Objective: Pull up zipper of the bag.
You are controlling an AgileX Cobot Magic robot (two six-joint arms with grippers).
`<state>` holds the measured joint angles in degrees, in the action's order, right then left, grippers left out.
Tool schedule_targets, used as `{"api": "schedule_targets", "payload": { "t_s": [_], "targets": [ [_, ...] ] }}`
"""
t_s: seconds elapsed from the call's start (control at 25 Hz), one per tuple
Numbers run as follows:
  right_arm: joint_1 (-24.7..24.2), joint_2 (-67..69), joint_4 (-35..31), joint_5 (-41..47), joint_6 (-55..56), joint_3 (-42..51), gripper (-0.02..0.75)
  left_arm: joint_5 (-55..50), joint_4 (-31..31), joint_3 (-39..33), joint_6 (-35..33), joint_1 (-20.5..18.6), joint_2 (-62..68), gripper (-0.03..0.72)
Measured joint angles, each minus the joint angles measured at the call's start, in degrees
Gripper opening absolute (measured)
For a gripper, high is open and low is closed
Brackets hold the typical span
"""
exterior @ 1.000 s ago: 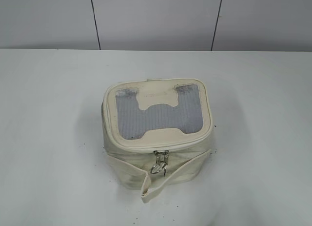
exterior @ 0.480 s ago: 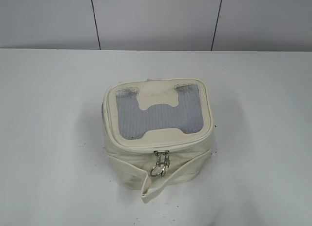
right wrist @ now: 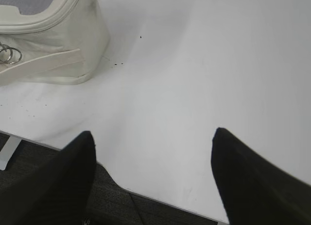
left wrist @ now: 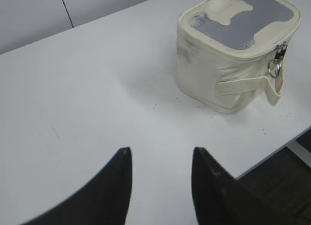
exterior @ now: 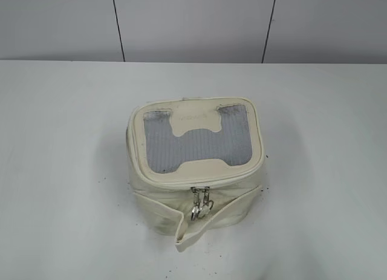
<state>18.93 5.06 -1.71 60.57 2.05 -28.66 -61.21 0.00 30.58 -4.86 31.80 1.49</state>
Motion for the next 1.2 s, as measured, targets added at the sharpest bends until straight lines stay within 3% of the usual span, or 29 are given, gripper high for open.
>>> {"api": "schedule_targets", "payload": {
  "t_s": [0.32, 0.6, 0.68, 0.96, 1.2],
  "targets": [
    [-0.8, 0.0, 0.0, 0.0, 0.0, 0.0, 0.553, 0.2, 0.0, 0.0, 0.0, 0.0, 0.0, 0.286],
    [-12.1, 0.0, 0.0, -0.1, 0.0, 0.0, 0.553, 0.2, 0.0, 0.0, 0.0, -0.9, 0.0, 0.261],
    [-14.1, -0.1, 0.0, -0.1, 0.0, 0.0, 0.553, 0.2, 0.0, 0.0, 0.0, -4.0, 0.0, 0.259],
    [-17.1, -4.3, 0.0, -0.2, 0.0, 0.0, 0.553, 0.2, 0.0, 0.0, 0.0, -21.4, -0.1, 0.259],
    [-17.1, -5.5, 0.0, -0.3, 0.0, 0.0, 0.553, 0.2, 0.0, 0.0, 0.0, -26.9, -1.3, 0.245]
  ]
}}
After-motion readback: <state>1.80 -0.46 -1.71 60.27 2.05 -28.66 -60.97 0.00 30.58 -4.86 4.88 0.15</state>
